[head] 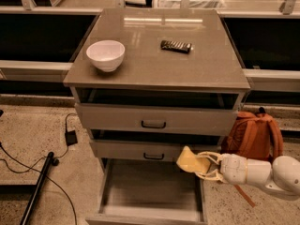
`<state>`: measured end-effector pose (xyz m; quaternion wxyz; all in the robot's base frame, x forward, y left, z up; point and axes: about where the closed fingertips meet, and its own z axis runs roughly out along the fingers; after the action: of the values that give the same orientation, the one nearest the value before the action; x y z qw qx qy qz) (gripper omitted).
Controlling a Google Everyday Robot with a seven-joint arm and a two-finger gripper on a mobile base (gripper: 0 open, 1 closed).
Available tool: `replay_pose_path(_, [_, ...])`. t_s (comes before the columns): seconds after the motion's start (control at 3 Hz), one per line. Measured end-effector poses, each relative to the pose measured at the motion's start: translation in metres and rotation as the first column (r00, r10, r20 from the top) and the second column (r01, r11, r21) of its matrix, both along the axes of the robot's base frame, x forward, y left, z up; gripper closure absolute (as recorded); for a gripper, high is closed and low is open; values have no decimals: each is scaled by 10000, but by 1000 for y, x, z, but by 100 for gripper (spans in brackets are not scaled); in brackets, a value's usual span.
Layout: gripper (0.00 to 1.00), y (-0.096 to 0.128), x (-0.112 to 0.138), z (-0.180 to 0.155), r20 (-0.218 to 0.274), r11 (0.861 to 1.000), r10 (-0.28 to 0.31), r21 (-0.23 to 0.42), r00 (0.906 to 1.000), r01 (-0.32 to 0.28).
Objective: Pick sponge from bottom drawer and place on counter
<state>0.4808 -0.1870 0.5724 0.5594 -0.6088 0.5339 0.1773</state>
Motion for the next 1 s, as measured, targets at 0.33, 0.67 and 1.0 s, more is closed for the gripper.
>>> replay_pose_path(0.33, [100,-7,11,51,631,9954,795,-586,9948,-758])
replay_pose_path(0.67, [100,-11,23,133,1515,9700,1907,-1811,9699,-1624])
replay_pose_path(1.0, [100,-14,44,209,2113,9212,2709,-3401,9391,-1892])
